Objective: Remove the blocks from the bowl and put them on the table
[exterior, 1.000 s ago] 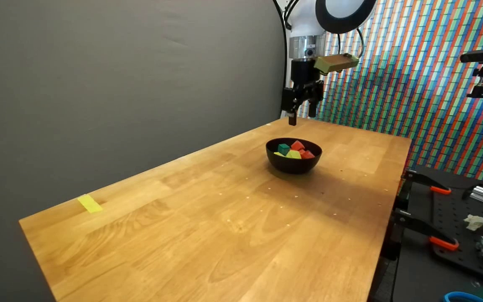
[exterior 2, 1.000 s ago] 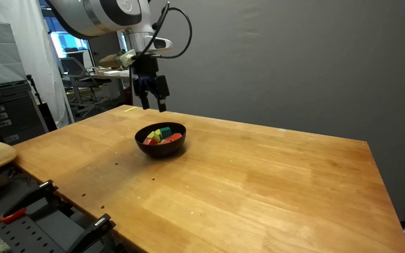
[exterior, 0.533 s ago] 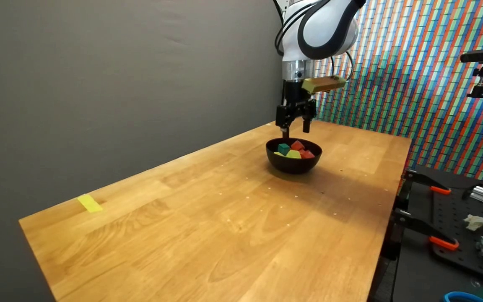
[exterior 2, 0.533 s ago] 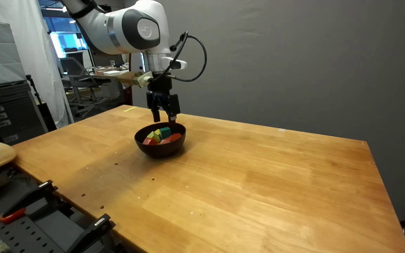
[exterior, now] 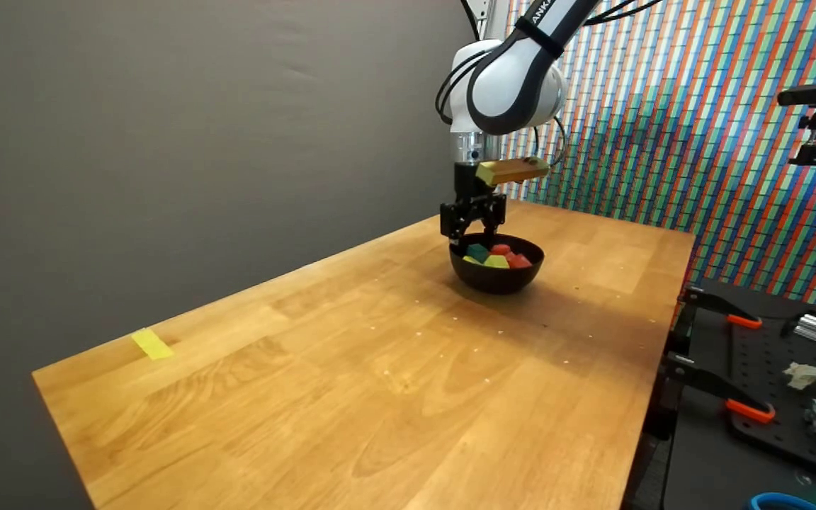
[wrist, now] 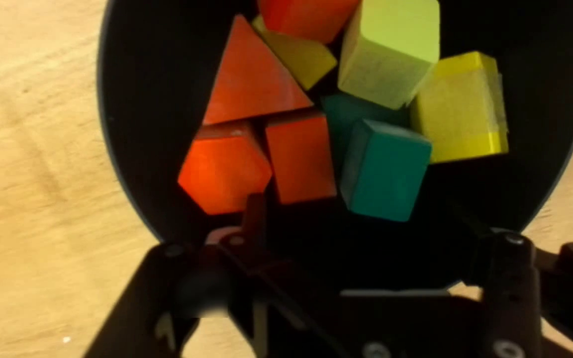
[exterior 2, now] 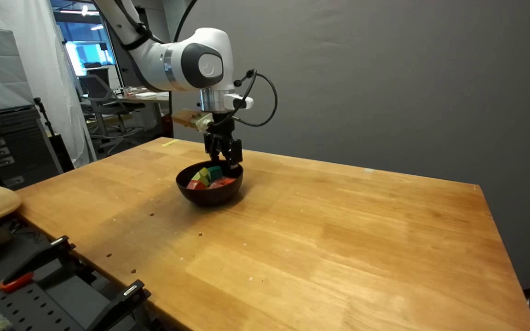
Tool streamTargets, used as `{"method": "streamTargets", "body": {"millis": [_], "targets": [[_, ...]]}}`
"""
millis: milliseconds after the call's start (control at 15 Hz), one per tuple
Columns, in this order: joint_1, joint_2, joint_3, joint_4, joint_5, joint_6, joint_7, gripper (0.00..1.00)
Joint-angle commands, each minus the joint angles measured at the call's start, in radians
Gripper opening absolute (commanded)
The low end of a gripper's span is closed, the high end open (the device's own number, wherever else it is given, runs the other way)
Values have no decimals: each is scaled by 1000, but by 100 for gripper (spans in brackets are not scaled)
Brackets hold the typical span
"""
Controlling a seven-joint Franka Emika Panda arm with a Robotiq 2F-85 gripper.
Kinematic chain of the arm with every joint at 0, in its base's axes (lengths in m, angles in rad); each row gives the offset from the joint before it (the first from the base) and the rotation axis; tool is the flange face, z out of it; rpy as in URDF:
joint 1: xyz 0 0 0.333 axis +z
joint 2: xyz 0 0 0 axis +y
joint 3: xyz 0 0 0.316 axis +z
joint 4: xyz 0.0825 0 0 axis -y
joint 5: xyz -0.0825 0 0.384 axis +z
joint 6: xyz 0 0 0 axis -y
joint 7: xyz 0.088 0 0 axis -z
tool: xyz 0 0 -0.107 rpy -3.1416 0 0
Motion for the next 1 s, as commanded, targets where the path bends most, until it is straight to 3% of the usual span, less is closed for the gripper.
{"method": "streamTargets", "body": {"millis": [0, 400, 600, 800, 867, 933], "targets": [[16, 38, -17, 50, 51, -7, -6, 52], [27, 14, -55, 12, 45, 2, 32, 7], [38, -12, -76, -5, 35, 2, 62, 2], [48, -34, -88, -12, 33, -5, 85, 5], [52, -47, -91, -19, 31, -7, 93, 8], [55, -62, -91, -28, 29, -16, 94, 22]]}}
